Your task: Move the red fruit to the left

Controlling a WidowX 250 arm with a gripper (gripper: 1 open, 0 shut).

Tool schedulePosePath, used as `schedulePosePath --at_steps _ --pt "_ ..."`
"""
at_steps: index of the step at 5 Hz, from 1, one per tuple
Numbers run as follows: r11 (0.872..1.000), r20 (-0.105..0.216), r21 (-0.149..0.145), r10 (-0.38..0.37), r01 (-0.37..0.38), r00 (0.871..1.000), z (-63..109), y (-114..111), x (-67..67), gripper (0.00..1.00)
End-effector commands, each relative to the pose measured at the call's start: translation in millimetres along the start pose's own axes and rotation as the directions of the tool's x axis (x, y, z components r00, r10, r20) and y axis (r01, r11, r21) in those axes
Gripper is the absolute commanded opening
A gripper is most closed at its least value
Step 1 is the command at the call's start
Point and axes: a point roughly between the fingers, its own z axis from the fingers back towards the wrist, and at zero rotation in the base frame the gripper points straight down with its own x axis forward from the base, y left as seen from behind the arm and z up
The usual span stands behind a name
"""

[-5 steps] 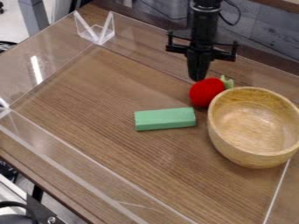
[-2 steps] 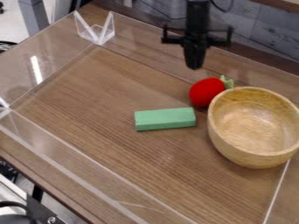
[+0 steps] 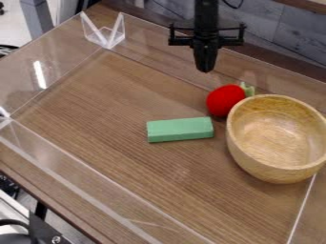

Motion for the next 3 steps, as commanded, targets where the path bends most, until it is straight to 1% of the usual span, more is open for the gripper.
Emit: schedulePosePath --at_steps 1,2,3 --pt "1.000 0.033 -0.006 -0.017 0.017 0.999 -6.5 -4 0.6 0.00" --pt "1.000 0.039 -0.021 -0.008 0.009 0.999 0.5 -8 -4.6 0.00" --pt "0.999 0.051 -0.047 0.004 -0.001 0.999 14.8 -9 -8.3 0.00"
